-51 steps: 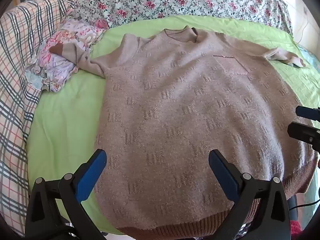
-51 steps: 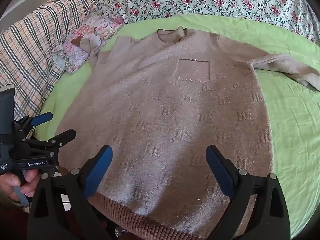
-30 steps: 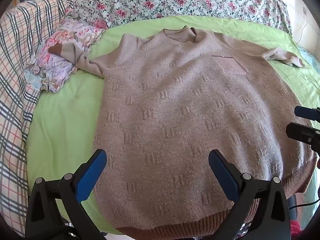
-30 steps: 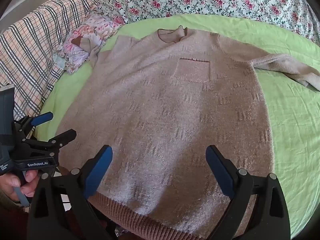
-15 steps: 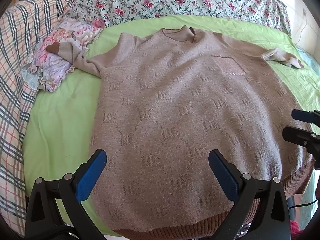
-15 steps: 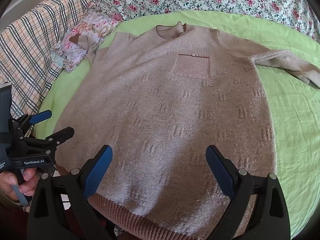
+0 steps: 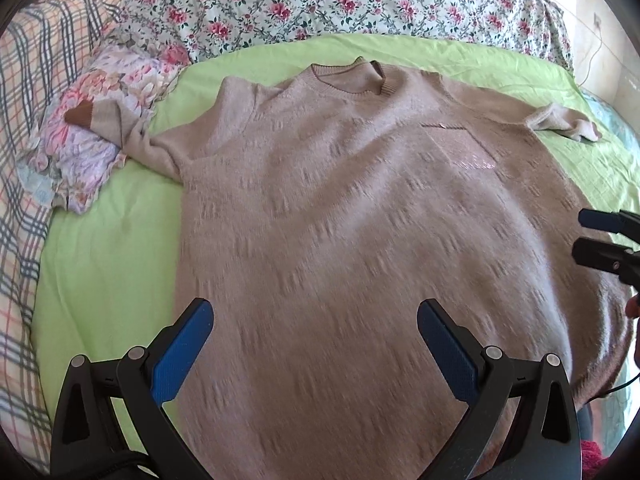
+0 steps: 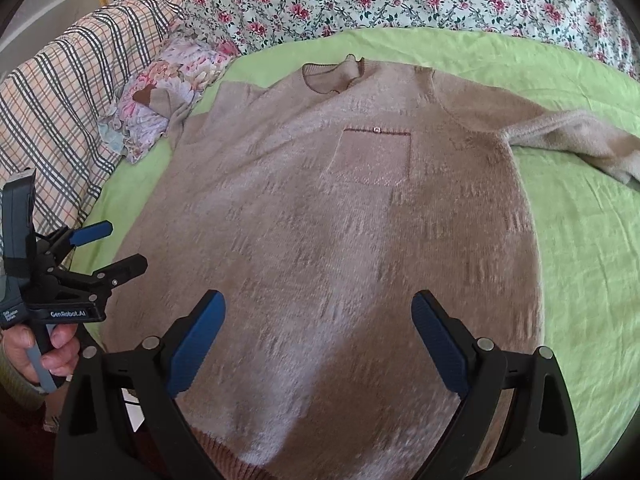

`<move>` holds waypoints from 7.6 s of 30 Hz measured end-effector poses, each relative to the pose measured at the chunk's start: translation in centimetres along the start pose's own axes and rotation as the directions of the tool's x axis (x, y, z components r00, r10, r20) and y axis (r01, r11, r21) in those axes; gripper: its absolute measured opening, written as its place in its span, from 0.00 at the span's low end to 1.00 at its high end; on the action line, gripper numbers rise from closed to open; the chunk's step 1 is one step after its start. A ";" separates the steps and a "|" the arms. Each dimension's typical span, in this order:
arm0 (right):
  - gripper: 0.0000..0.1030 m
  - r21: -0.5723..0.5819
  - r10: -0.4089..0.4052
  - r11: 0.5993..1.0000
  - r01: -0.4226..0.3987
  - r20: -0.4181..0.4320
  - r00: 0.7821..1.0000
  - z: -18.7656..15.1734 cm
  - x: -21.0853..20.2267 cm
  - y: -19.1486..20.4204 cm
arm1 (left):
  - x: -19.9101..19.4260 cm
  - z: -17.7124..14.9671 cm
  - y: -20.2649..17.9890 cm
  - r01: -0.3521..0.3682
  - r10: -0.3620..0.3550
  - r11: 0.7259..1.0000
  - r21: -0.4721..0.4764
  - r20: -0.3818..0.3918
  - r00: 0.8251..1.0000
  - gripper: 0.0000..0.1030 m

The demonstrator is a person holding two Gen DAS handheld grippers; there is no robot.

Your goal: Fold small clothes

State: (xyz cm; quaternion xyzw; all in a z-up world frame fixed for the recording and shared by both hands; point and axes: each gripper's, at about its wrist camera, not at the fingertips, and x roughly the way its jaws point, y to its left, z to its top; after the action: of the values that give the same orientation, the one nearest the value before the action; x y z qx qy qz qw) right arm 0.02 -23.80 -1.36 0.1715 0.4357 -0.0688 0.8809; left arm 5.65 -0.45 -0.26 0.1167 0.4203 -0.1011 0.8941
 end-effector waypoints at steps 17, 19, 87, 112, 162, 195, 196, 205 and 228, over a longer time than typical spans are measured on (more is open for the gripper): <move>0.92 -0.039 -0.016 0.999 0.016 -0.001 1.000 13.8 4.8 -7.8 | 8.9 16.8 5.8 0.005 -0.018 0.989 0.148 0.091 0.996 0.99; 0.92 -0.022 -0.028 0.999 0.027 -0.013 1.000 16.1 6.0 -9.6 | 11.0 18.9 6.2 0.006 -0.022 0.983 0.184 0.086 0.996 0.99; 0.62 0.678 -0.500 0.661 0.320 0.080 0.863 15.3 -10.0 -37.7 | 9.6 12.4 -1.5 0.264 -0.266 0.961 -0.086 -0.014 0.964 0.76; 0.08 0.313 -0.090 0.950 -0.019 0.328 0.940 19.8 -4.3 -24.1 | 8.7 10.5 -0.6 0.313 -0.322 0.936 -0.158 -0.032 0.946 0.76; 0.59 0.309 -0.033 0.951 -0.024 0.179 0.983 11.6 2.8 -14.3 | 19.3 13.5 9.8 0.487 -0.545 0.690 -0.534 0.059 0.836 0.46; 0.01 0.274 -0.202 0.945 0.179 0.059 0.978 16.0 7.7 -18.4 | 15.0 11.6 11.4 0.393 -0.377 0.809 -0.437 0.127 0.918 0.06; 0.00 0.278 -0.185 0.946 0.167 0.038 0.982 15.9 7.9 -19.1 | 15.0 11.8 10.9 0.377 -0.363 0.824 -0.423 0.116 0.925 0.06; 0.59 0.312 -0.107 0.947 0.074 0.090 0.990 17.5 7.9 -19.2 | 16.8 10.6 12.2 0.410 -0.440 0.761 -0.503 0.065 0.896 0.22; 0.58 0.198 -0.011 0.980 -0.011 0.109 0.994 14.3 6.3 -11.6 | 12.5 10.3 14.6 0.219 -0.209 0.875 -0.432 0.071 0.975 0.26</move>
State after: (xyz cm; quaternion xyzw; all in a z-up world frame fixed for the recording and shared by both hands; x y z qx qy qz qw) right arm 11.36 -39.64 -1.19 0.2543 0.3778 -0.1211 0.8820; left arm 25.06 9.36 -1.78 -0.1354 0.4325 -0.1037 0.8854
